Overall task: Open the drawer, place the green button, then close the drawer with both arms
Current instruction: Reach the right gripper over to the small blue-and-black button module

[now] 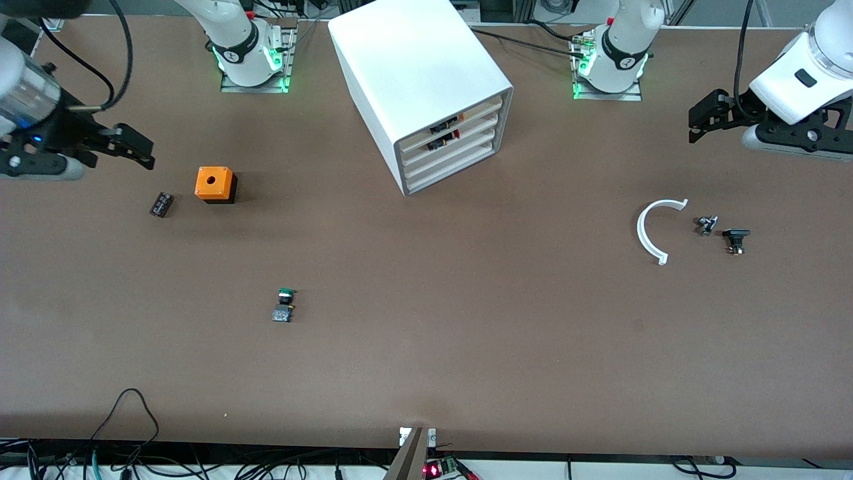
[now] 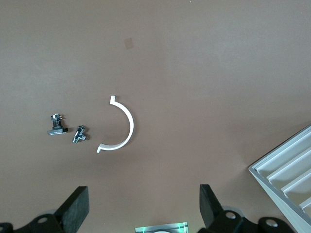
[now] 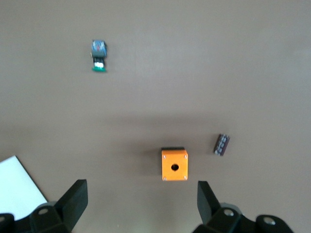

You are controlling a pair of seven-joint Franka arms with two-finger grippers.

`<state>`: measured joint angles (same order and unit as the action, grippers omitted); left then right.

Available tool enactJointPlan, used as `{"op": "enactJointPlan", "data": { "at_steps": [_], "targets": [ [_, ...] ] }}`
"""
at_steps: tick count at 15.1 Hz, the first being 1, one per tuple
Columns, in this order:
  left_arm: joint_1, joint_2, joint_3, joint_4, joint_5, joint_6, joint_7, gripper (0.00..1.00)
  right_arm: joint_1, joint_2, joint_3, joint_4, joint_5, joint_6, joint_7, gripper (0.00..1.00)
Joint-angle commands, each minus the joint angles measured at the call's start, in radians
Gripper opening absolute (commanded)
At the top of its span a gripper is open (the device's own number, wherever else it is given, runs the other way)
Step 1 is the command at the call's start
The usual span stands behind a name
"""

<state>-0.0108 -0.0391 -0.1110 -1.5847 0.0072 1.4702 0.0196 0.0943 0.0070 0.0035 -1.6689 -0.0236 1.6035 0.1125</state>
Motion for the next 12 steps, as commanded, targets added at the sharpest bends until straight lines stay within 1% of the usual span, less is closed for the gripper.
{"op": "enactJointPlan", "data": {
  "at_steps": [1,3,6,8,10,12],
  "targets": [
    [0.006,0.018,-0.001,0.034,-0.024,-0.010,-0.006,1.00,0.010,0.063,0.000,0.011,0.011,-0.030,-0.017,1.00],
    [0.006,0.018,-0.001,0.032,-0.024,-0.010,-0.006,1.00,0.012,0.094,0.000,0.018,0.013,-0.001,-0.054,1.00],
    [0.006,0.018,-0.001,0.031,-0.024,-0.010,-0.006,1.00,0.013,0.139,0.000,0.026,0.022,0.117,-0.036,1.00],
    [0.006,0.019,-0.001,0.031,-0.024,-0.010,-0.006,1.00,0.010,0.194,-0.002,0.044,0.103,0.176,-0.036,1.00],
    [0.006,0.031,-0.001,0.031,-0.024,-0.007,-0.006,1.00,0.013,0.253,0.000,0.061,0.117,0.220,-0.034,1.00],
    [0.003,0.048,-0.001,0.034,-0.024,0.008,-0.006,1.00,0.033,0.323,0.000,0.102,0.117,0.272,0.018,1.00]
  ]
}}
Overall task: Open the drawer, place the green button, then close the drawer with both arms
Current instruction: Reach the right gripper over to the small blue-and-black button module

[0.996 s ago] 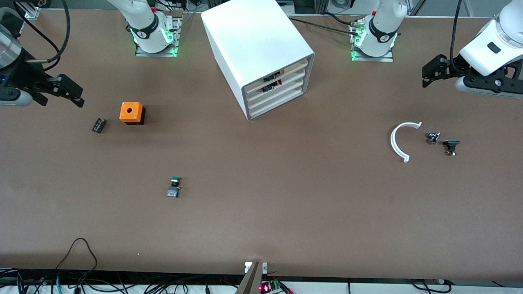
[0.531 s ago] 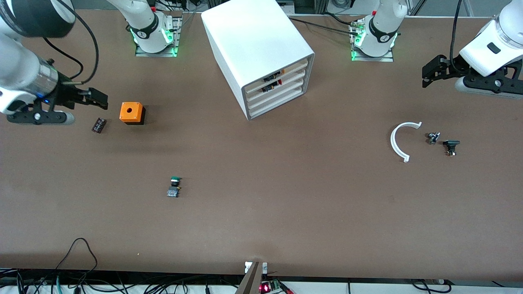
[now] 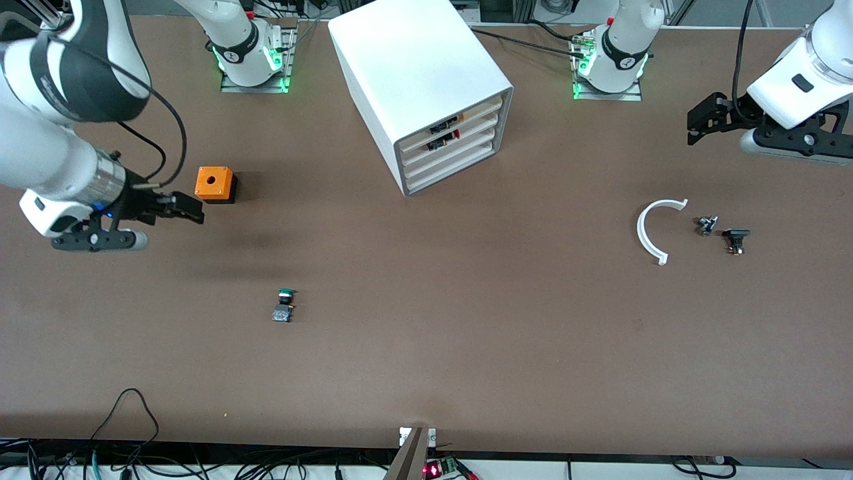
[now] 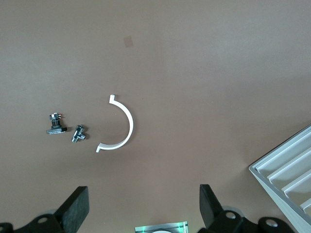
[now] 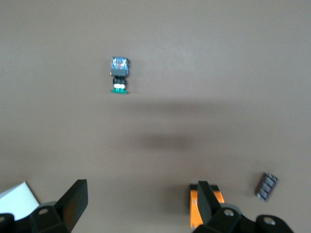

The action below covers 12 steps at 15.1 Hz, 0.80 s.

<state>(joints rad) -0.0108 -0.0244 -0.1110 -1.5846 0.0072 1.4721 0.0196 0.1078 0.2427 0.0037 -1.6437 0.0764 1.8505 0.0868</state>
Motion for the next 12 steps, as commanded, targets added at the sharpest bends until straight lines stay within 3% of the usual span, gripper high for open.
{"op": "enactJointPlan", "data": {
  "at_steps": [1,5,12],
  "targets": [
    [0.002,0.035,-0.001,0.034,-0.024,0.008,-0.006,1.00,0.035,0.121,-0.002,0.102,0.013,0.033,0.078,1.00],
    [-0.008,0.035,-0.003,0.032,-0.024,0.007,-0.006,1.00,0.076,0.251,-0.002,0.191,0.005,0.137,0.126,1.00],
    [-0.009,0.035,-0.032,0.032,-0.024,0.007,-0.007,1.00,0.084,0.404,-0.002,0.196,-0.017,0.367,0.116,1.00]
  ]
}}
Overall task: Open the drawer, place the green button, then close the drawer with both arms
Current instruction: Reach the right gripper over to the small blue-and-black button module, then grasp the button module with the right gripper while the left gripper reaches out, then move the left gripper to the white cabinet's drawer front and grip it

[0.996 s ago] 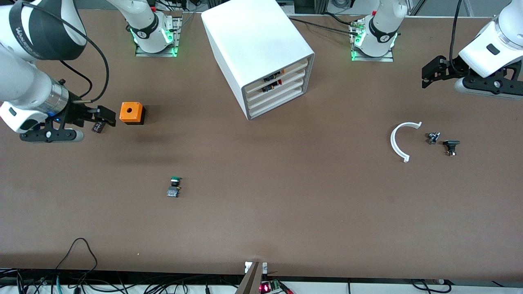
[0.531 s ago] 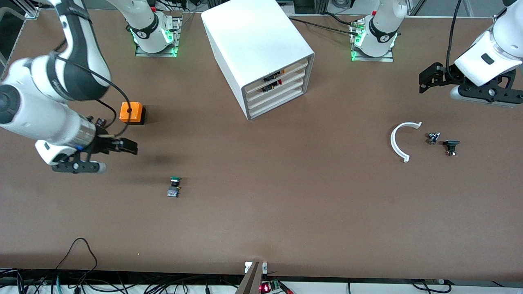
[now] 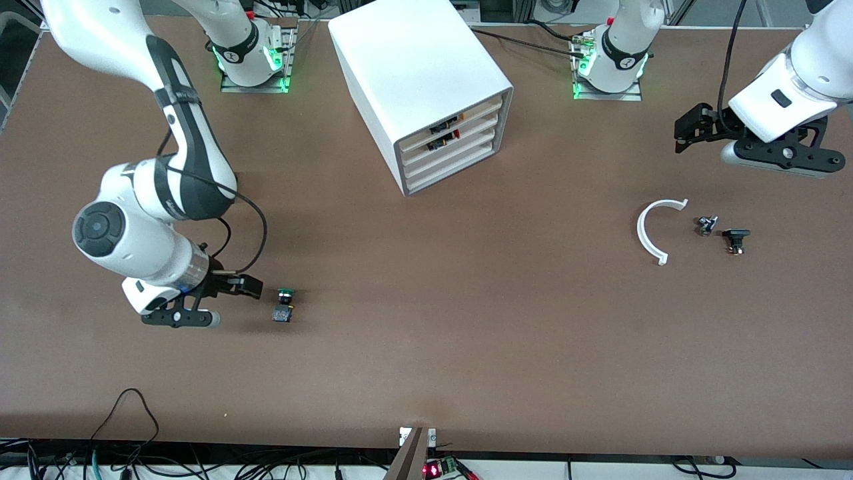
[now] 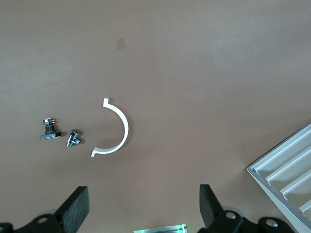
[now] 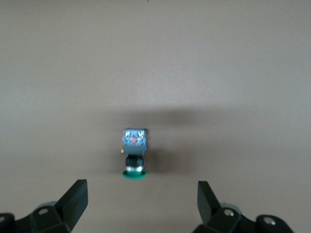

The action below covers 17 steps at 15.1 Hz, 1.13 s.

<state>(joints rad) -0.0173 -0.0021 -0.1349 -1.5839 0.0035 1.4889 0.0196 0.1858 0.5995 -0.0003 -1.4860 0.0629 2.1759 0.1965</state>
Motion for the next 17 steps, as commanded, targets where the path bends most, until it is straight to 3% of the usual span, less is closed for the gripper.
{"op": "enactJointPlan", "data": {
  "at_steps": [1,7,11,14,17],
  "targets": [
    [-0.003,0.016,-0.009,0.030,-0.020,-0.010,-0.007,1.00,0.012,0.066,0.002,0.038,-0.005,0.062,0.008,1.00],
    [-0.007,0.131,-0.101,0.038,-0.034,0.034,-0.006,1.00,0.040,0.170,0.002,0.035,-0.006,0.186,0.009,1.00],
    [-0.001,0.220,-0.115,0.027,-0.343,0.054,0.011,1.00,0.055,0.210,0.002,0.035,-0.012,0.219,0.014,1.00],
    [-0.006,0.273,-0.120,0.012,-0.511,0.054,0.031,1.00,0.055,0.240,0.002,0.033,-0.014,0.240,0.009,1.00],
    [-0.001,0.353,-0.130,-0.039,-0.667,0.069,0.216,1.00,0.055,0.253,0.002,0.035,-0.015,0.246,0.000,0.90]
  ]
}}
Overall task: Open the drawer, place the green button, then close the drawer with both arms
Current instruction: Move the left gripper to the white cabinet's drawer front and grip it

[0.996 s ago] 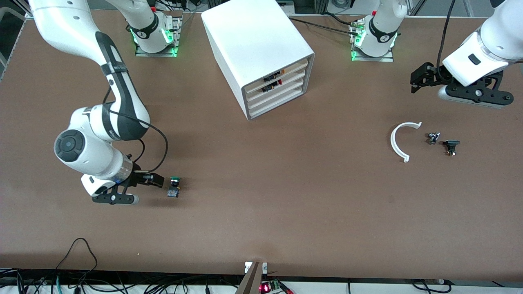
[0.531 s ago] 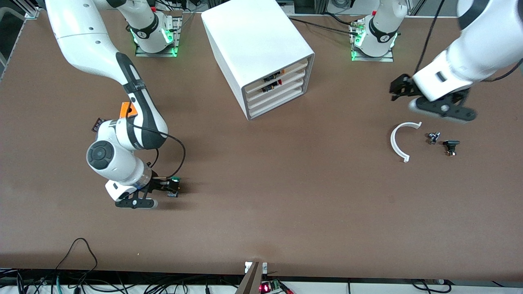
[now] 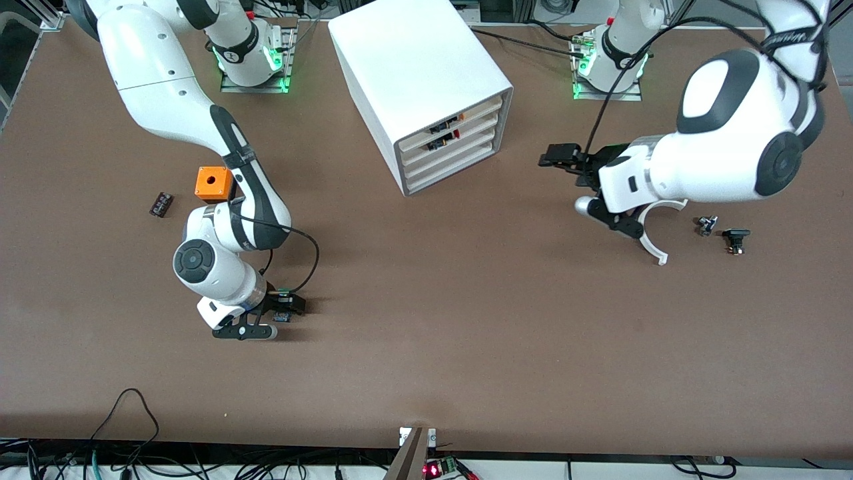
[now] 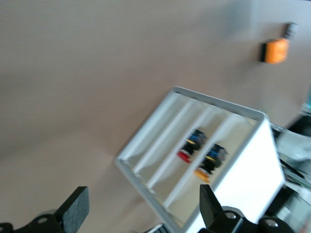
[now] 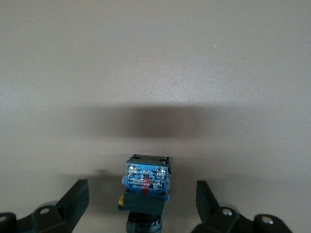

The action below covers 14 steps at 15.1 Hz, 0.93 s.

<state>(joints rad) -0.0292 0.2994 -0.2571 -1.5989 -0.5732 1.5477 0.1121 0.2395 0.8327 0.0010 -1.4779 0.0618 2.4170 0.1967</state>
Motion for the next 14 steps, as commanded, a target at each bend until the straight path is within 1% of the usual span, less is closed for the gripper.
{"op": "enactJointPlan", "data": {
  "at_steps": [1,3,5,6,8,10,12,14],
  "targets": [
    [0.012,0.066,-0.008,-0.064,-0.117,0.044,0.196,1.00,0.001,0.023,0.001,0.027,-0.014,0.005,-0.002,0.81],
    [0.020,0.064,-0.008,-0.178,-0.204,0.130,0.321,0.98,0.001,0.026,0.001,0.028,-0.014,0.005,-0.002,0.58],
    [0.025,0.064,-0.008,-0.303,-0.325,0.198,0.461,0.96,0.000,0.026,0.001,0.030,-0.013,0.005,-0.006,0.35],
    [0.025,0.066,-0.008,-0.347,-0.374,0.215,0.518,0.96,0.000,0.025,0.001,0.030,-0.014,0.005,-0.008,0.23],
    [0.026,0.087,-0.008,-0.426,-0.430,0.244,0.630,0.93,0.001,0.023,0.001,0.031,-0.013,0.005,-0.006,0.00],
    [0.032,0.121,-0.008,-0.479,-0.494,0.253,0.746,0.87,0.001,0.020,0.001,0.030,-0.010,0.007,0.004,0.00],
    [0.032,0.147,-0.008,-0.513,-0.534,0.270,0.807,0.79,0.001,0.017,0.001,0.036,-0.010,0.007,0.001,0.00],
    [0.028,0.168,-0.008,-0.555,-0.571,0.287,0.877,0.75,0.001,0.016,0.001,0.083,-0.004,-0.053,0.004,0.00]
  ]
}}
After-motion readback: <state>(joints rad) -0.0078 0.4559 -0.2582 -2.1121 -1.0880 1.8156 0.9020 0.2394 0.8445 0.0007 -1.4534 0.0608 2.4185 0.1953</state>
